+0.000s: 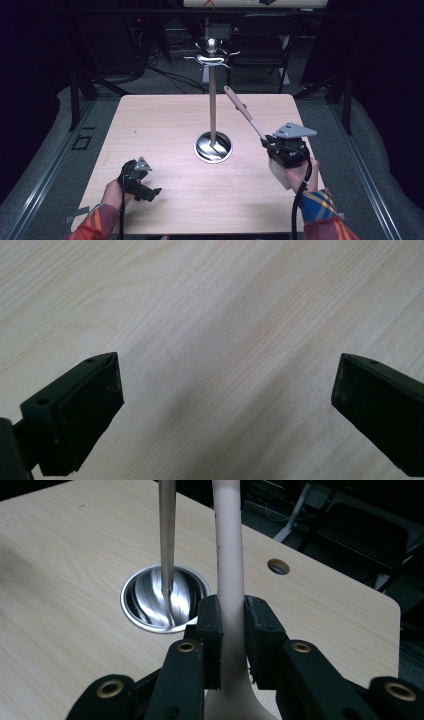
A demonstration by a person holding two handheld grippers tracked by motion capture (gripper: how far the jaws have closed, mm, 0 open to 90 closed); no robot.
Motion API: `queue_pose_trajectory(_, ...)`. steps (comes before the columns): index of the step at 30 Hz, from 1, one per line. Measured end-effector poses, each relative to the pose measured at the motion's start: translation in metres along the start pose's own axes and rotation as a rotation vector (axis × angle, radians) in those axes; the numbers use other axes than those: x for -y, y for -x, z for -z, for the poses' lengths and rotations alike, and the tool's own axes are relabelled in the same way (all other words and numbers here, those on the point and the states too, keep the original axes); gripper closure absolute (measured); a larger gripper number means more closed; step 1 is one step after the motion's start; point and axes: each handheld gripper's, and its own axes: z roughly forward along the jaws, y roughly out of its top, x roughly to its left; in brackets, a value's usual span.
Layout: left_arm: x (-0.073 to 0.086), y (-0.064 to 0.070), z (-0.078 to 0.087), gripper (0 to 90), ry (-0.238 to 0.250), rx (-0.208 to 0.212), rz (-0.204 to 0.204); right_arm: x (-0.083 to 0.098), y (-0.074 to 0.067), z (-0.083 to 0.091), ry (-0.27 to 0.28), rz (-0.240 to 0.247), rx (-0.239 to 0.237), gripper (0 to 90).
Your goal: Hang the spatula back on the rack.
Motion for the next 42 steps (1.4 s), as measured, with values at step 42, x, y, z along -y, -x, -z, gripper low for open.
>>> queue_pose_trajectory(42,0.000,0.000,0.000,0.0,-0.002,0.001,-0.004,-0.022,0.005,0.056,0.206,-0.045,0.027,78.4)
